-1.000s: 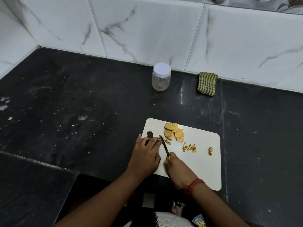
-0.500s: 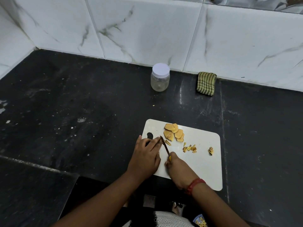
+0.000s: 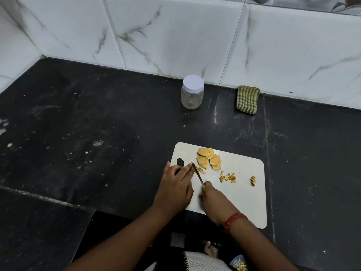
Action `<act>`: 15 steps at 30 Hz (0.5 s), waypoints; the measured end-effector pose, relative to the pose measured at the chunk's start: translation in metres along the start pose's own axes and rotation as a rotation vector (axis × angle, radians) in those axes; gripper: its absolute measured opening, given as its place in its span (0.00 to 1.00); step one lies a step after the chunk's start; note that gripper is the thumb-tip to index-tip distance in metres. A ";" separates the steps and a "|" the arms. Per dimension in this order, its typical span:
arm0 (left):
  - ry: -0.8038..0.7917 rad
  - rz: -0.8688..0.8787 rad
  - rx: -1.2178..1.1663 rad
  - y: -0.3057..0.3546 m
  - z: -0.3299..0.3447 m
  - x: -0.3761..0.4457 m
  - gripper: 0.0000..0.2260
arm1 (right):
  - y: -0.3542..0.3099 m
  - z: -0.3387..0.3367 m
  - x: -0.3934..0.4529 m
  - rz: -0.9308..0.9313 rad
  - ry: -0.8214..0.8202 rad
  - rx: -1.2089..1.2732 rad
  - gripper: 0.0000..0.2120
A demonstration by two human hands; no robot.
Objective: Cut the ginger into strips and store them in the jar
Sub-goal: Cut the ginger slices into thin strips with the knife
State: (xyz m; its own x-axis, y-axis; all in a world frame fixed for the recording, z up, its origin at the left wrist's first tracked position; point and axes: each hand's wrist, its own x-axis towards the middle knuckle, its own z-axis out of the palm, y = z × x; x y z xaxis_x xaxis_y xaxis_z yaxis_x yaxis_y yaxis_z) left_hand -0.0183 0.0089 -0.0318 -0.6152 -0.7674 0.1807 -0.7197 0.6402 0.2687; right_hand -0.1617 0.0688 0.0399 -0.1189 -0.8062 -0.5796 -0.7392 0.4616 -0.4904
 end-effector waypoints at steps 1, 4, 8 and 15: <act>0.003 0.001 -0.001 0.000 0.000 0.000 0.22 | -0.001 0.000 0.000 0.007 -0.009 -0.009 0.06; 0.007 0.001 -0.002 0.000 0.001 0.001 0.21 | -0.003 -0.001 0.001 0.024 -0.026 -0.037 0.03; -0.003 0.001 0.017 -0.001 0.003 0.000 0.21 | -0.002 -0.004 0.006 0.065 -0.062 0.011 0.05; -0.004 0.009 0.054 0.000 0.001 0.000 0.22 | 0.009 -0.019 0.004 0.279 -0.290 0.752 0.07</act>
State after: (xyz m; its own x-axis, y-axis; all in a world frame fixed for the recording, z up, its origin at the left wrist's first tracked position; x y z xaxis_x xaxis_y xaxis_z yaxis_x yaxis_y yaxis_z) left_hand -0.0186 0.0085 -0.0333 -0.6232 -0.7614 0.1788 -0.7304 0.6483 0.2152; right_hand -0.1817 0.0628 0.0457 0.0191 -0.5467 -0.8371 -0.0591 0.8352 -0.5468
